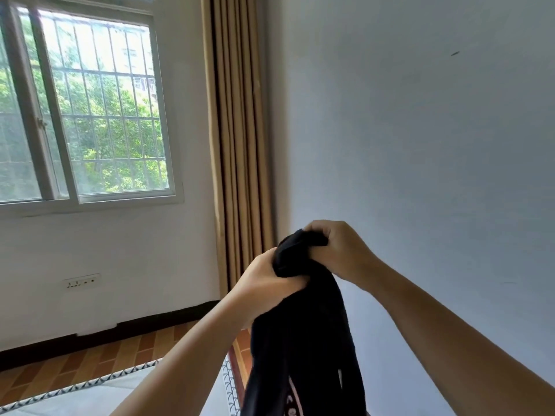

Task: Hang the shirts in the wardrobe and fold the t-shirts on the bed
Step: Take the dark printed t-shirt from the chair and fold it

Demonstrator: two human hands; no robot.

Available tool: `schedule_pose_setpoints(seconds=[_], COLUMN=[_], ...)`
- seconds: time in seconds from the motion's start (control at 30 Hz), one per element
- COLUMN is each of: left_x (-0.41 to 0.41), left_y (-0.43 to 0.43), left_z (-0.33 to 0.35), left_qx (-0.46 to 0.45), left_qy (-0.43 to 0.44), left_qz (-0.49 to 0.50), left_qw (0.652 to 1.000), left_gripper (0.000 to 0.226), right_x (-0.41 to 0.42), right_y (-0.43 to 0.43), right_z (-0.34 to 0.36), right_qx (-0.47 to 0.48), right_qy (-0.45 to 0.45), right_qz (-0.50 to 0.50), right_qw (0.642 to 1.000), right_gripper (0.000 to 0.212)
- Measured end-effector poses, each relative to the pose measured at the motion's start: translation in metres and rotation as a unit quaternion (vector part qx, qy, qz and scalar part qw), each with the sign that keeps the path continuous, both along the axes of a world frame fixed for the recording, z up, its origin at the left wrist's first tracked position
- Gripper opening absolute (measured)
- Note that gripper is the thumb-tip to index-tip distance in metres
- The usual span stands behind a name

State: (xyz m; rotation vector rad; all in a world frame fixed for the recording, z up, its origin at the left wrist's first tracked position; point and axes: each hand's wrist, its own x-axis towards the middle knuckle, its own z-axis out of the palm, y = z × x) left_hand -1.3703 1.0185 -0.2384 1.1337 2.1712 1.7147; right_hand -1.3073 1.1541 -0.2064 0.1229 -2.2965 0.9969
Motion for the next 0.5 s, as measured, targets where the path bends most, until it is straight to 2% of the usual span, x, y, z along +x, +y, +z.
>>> schedule_pose_setpoints(seconds=[0.07,0.13,0.2,0.27,0.33,0.4,0.5], left_x=[0.001,-0.003,-0.007,-0.007,-0.006,-0.007,-0.011], left_y=[0.003,0.0,-0.004,-0.005,-0.004,-0.005,-0.013], left_z=[0.001,0.0,0.0,0.001,0.003,0.006,0.008], left_qx=[0.059,0.11,0.148,0.178,0.2,0.207,0.185], left_qy=[-0.024,-0.052,-0.081,-0.111,-0.126,-0.127,-0.122], left_qz=[0.027,0.062,0.076,0.083,0.089,0.087,0.066], left_qw=[0.998,0.991,0.983,0.974,0.968,0.966,0.973], left_gripper=[0.018,0.02,0.019,0.014,0.012,0.015,0.017], right_x=[-0.003,-0.003,-0.001,0.003,0.005,0.006,0.006], right_y=[-0.012,-0.014,-0.008,-0.003,-0.002,0.002,0.016], right_z=[0.001,0.002,0.001,-0.004,-0.013,-0.021,-0.023], right_qx=[-0.042,-0.131,-0.174,-0.133,-0.092,-0.084,-0.09], right_qy=[0.025,0.026,-0.051,-0.157,-0.214,-0.205,-0.13], right_qz=[0.021,0.068,0.112,0.109,0.097,0.085,0.038], right_qw=[0.999,0.989,0.977,0.973,0.968,0.971,0.987], right_gripper=[0.028,0.024,0.028,0.031,0.02,0.014,0.017])
